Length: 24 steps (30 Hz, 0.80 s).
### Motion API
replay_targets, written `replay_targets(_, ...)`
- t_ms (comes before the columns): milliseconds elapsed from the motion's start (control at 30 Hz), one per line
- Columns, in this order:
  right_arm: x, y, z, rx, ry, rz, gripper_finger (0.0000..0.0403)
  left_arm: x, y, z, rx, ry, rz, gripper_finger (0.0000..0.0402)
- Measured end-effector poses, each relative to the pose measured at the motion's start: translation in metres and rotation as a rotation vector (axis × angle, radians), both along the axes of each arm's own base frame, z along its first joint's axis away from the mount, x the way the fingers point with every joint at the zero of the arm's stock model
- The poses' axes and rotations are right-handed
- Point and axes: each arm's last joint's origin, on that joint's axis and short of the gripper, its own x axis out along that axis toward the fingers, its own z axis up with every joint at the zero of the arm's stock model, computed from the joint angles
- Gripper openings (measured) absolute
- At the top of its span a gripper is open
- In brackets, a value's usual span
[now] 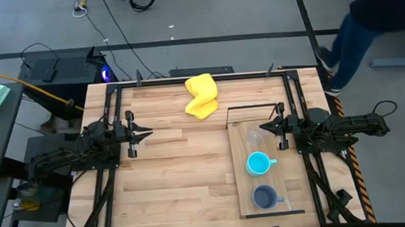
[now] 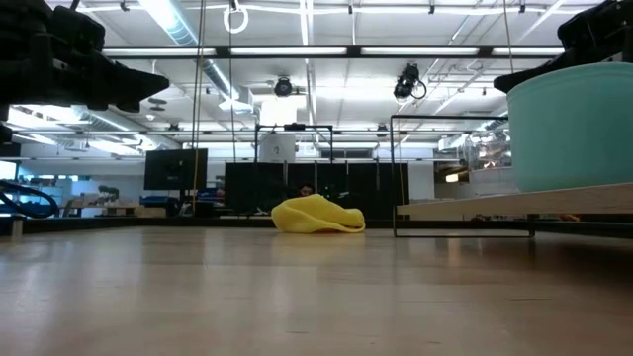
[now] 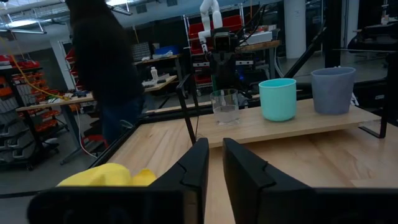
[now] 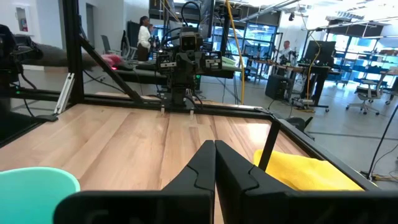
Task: Stack small to large cups/mugs on shelf
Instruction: Return to Home Position
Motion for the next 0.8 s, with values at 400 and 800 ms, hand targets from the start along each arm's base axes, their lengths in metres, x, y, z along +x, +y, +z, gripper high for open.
replay_targets(400,0.0000,0.0000,0.0000,0.000,0.000,0.000,0.0010,0.0000,0.0000,0.0000,0.000,0.000,0.000,0.0062)
replay_targets(800,0.0000,0.0000,0.0000,0.000,0.000,0.000,0.0010,0.0000,0.0000,0.0000,0.000,0.000,0.000,0.0055)
